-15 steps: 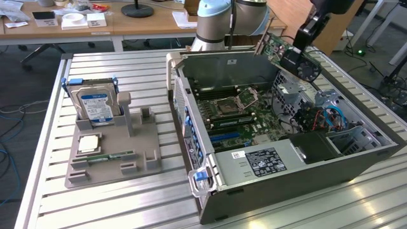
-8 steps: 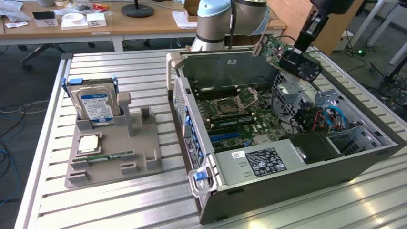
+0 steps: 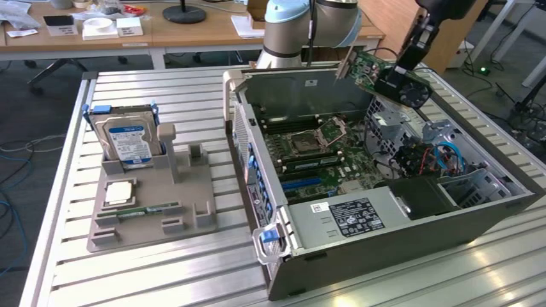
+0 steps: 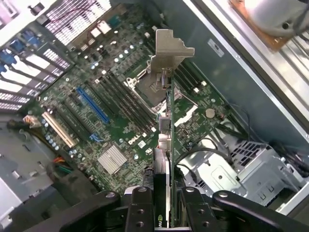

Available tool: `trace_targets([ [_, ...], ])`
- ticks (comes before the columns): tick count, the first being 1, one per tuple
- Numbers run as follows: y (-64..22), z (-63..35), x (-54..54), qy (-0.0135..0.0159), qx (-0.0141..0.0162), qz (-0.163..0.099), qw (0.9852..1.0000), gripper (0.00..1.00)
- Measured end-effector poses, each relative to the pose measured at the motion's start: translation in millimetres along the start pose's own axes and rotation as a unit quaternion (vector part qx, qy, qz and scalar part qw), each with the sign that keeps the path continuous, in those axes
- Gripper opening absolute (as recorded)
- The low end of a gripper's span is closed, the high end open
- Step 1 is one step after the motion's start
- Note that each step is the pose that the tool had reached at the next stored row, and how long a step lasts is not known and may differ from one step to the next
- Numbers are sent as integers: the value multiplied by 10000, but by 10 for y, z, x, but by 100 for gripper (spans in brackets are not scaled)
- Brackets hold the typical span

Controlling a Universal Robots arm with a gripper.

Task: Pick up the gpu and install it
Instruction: 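Insert the gpu into the slot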

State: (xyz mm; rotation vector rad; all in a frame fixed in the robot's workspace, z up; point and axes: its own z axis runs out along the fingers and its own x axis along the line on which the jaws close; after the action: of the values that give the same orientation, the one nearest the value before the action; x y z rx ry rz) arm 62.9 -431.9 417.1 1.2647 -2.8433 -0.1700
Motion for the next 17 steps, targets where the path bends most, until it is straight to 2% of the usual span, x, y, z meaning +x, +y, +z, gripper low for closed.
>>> trace_targets([
  [4,0,4,0,33,-7,-306,9995,26],
  [8,-1,6,0,67,-12,-602,9982,26],
  [12,-1,10,0,100,-19,-901,9959,26],
  [17,-1,14,0,141,-26,-1260,9919,26],
])
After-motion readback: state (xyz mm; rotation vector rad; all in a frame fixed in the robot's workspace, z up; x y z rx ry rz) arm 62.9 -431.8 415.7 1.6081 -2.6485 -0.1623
